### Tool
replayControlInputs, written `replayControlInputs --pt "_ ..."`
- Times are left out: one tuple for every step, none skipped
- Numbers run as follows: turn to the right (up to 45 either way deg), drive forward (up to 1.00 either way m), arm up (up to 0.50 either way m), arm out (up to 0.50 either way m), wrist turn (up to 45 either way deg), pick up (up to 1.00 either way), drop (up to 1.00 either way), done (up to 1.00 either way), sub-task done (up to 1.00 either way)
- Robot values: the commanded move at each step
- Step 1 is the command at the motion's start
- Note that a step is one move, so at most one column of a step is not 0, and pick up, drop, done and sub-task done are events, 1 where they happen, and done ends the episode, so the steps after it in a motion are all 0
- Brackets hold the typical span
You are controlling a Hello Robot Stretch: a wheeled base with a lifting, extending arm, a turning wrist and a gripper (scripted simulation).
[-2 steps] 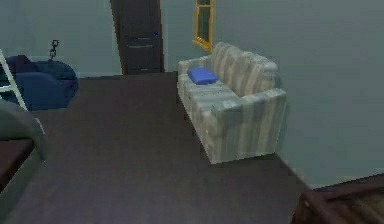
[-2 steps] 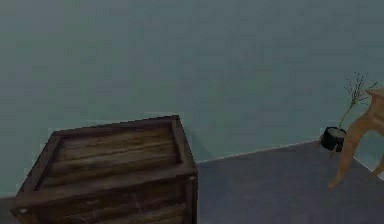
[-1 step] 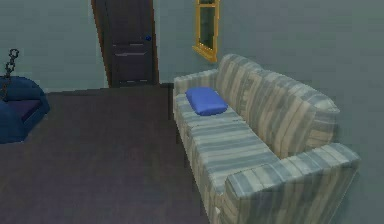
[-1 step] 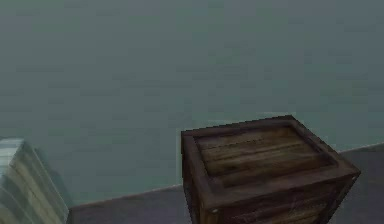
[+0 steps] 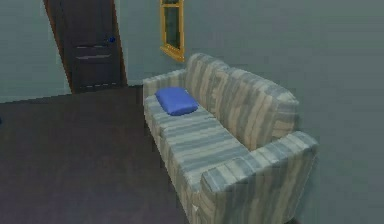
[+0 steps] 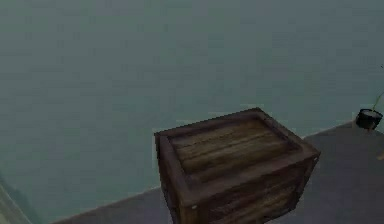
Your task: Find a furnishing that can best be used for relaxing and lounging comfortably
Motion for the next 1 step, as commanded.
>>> replayControlInputs --pt "0.0 0.0 0.0 0.0 0.0 0.0 0.0 1.0 0.0"
